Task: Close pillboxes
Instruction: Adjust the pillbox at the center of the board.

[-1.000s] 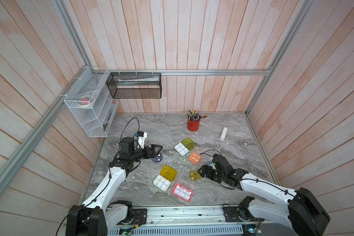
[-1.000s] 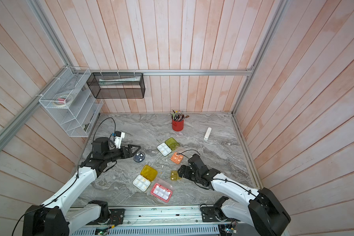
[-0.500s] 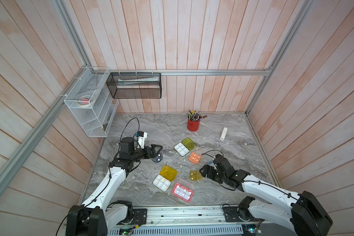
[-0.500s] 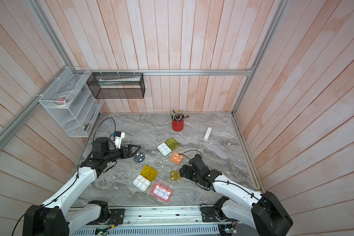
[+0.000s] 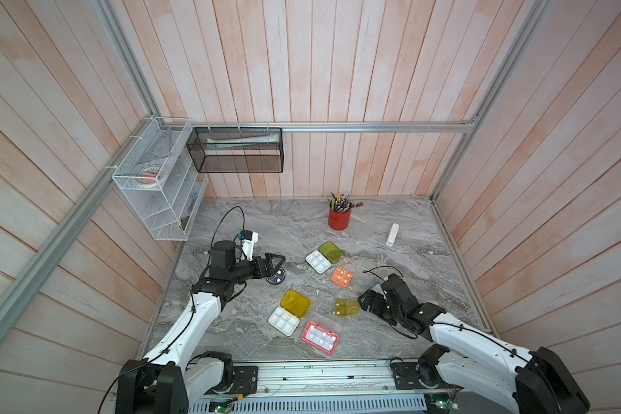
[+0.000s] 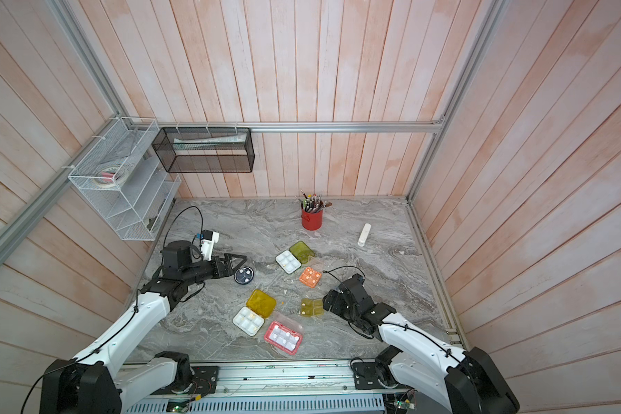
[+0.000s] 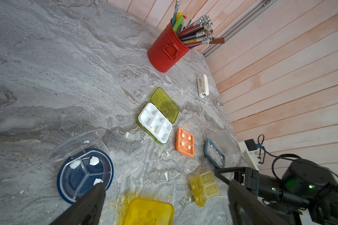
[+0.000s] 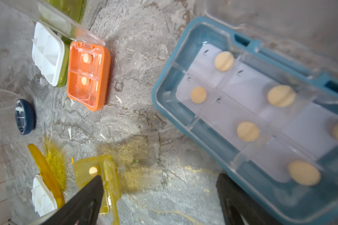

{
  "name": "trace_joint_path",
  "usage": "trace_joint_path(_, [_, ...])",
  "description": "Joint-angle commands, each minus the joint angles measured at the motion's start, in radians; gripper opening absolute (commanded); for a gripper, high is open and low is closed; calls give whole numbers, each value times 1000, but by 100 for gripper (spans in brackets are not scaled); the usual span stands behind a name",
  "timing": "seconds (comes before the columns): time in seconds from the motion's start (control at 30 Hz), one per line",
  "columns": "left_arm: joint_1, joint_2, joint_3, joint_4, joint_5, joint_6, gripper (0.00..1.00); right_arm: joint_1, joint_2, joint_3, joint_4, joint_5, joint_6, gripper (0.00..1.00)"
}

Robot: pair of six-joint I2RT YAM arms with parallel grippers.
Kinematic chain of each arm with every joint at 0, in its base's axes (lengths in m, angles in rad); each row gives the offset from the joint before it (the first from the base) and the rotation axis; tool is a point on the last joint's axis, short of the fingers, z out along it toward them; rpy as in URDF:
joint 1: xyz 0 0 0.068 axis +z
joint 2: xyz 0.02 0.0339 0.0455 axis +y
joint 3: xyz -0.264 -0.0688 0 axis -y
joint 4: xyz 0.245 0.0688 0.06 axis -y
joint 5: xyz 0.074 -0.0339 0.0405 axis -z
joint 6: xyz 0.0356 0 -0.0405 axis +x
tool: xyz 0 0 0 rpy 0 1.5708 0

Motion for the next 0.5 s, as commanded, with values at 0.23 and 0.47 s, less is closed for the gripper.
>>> trace_joint_path(0.23, [-2, 8, 15, 6, 25, 13, 100, -120, -103, -60, -35, 19, 27, 93])
trace_joint_path(0.47, [-1, 12, 15, 7, 26, 13, 100, -162, -81, -53, -12, -23, -10, 94])
